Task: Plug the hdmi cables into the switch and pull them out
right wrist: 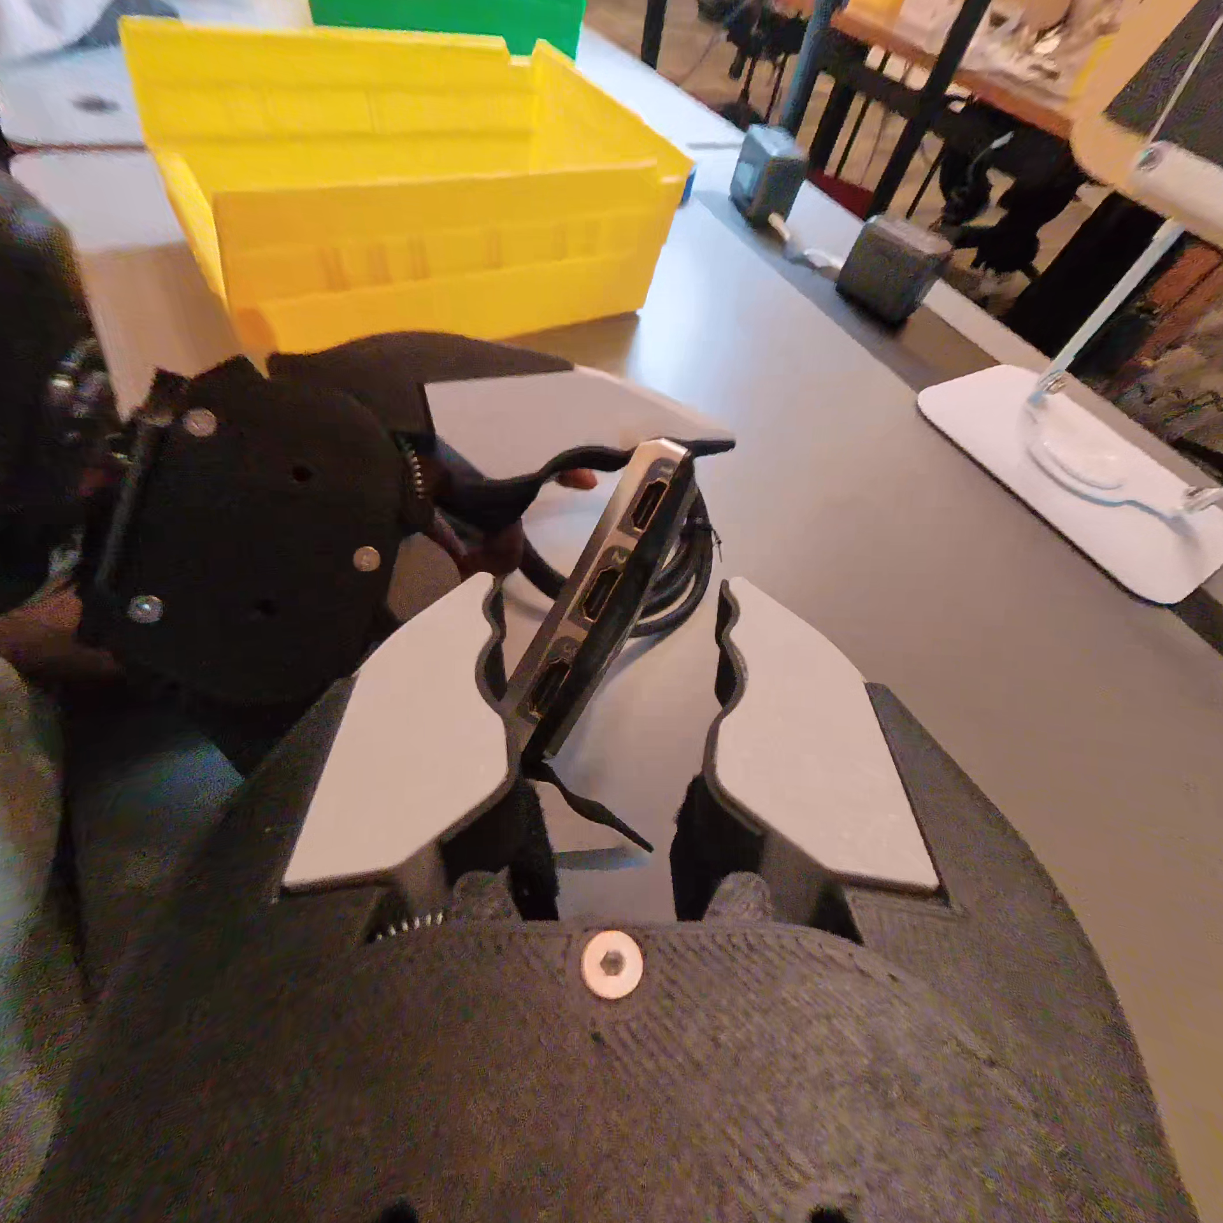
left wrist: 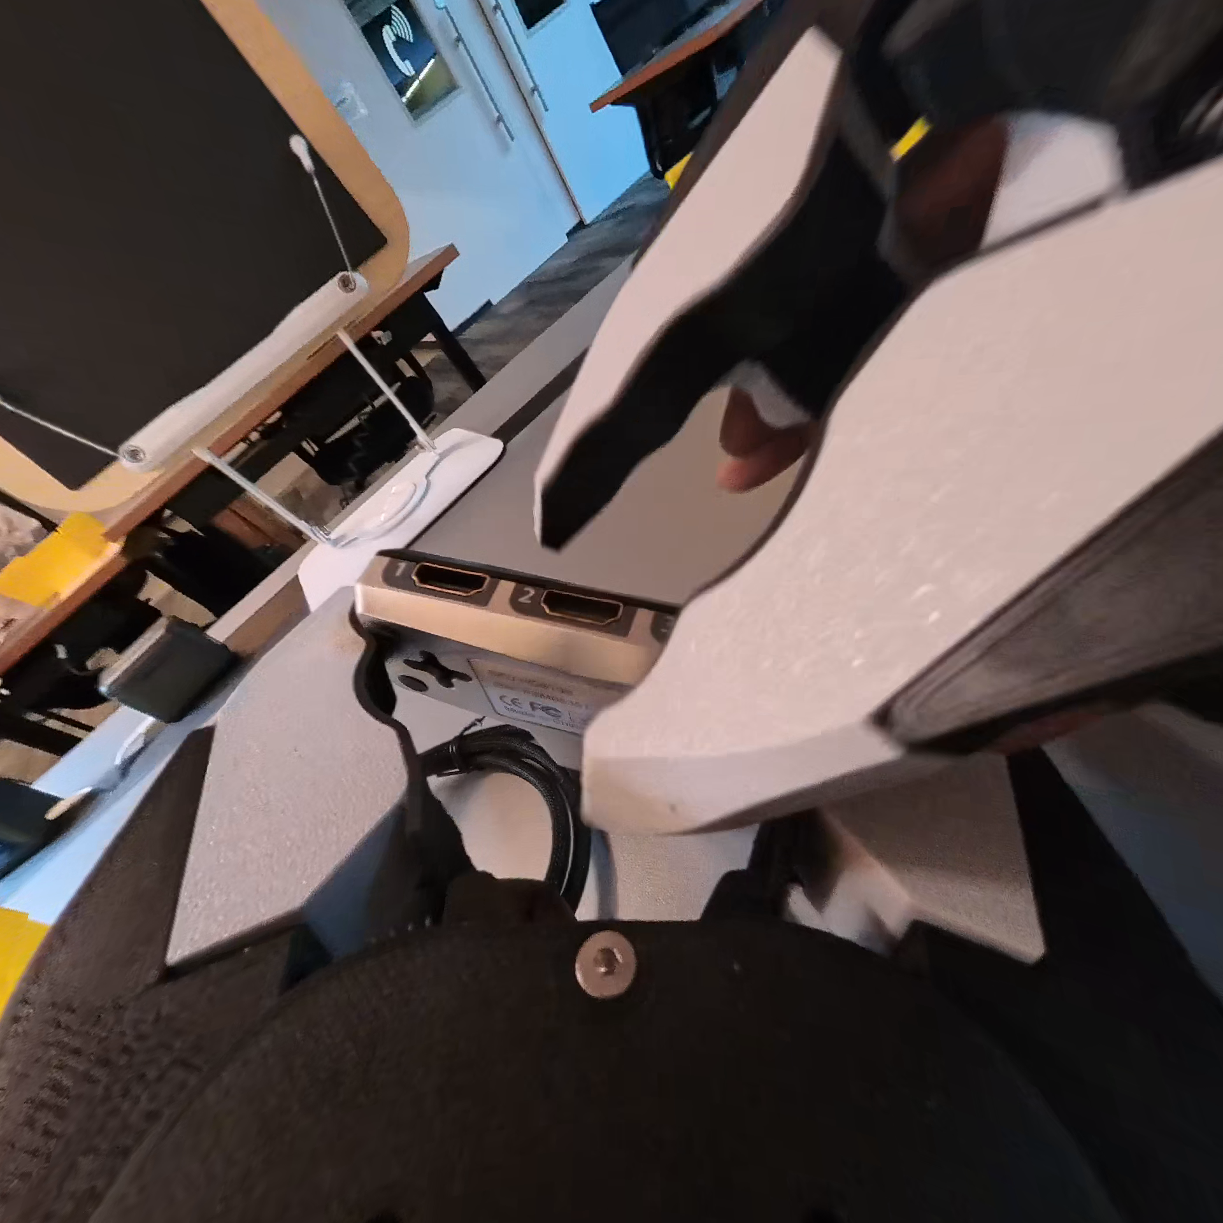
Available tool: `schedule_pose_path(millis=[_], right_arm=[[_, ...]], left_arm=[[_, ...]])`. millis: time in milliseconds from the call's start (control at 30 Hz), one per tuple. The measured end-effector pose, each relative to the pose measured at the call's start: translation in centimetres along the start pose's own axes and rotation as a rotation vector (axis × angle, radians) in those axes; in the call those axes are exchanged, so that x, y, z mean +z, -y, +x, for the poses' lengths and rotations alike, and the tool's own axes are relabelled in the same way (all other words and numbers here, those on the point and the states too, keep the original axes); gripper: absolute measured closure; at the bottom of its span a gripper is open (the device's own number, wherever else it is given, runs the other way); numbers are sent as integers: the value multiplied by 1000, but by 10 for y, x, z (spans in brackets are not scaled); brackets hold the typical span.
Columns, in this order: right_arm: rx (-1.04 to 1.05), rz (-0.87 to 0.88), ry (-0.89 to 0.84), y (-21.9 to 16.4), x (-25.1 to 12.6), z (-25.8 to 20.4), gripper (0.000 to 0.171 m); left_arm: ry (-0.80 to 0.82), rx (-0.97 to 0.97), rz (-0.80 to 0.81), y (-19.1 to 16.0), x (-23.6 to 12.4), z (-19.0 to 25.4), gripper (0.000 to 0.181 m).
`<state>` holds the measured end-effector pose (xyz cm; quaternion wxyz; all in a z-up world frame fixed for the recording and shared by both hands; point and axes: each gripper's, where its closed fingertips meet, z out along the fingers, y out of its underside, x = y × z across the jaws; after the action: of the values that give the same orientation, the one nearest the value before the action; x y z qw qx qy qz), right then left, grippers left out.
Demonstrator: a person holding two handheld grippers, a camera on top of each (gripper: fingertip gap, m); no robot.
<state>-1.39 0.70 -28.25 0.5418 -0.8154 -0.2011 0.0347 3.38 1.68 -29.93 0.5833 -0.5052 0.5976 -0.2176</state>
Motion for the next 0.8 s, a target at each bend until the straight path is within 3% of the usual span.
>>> schedule_pose_path(millis=[133,267,300,333,567,700,800], right_arm=[[22,-111,71,-20,12,-8,126],[-3,-143,45,-30,13,-5,131],[-16,-144,8,-31,11,1,140],[-77,-148,-41,-34,8,10,149],[-380,-17,-372,3,-45,68,149],[-523,62,-624,42,-101,106,149],[-580,101,-827,67,-156,134,149]], left_arm=[[7,126,-1,1,1,10,53],[-22,237,-11,-3,3,16,51],[-52,235,20,1,1,18,53],[-75,200,67,8,-4,19,55],[-68,-222,422,40,-42,-30,68],[37,-514,600,39,-63,-77,87],[75,-569,602,31,-66,-88,92]])
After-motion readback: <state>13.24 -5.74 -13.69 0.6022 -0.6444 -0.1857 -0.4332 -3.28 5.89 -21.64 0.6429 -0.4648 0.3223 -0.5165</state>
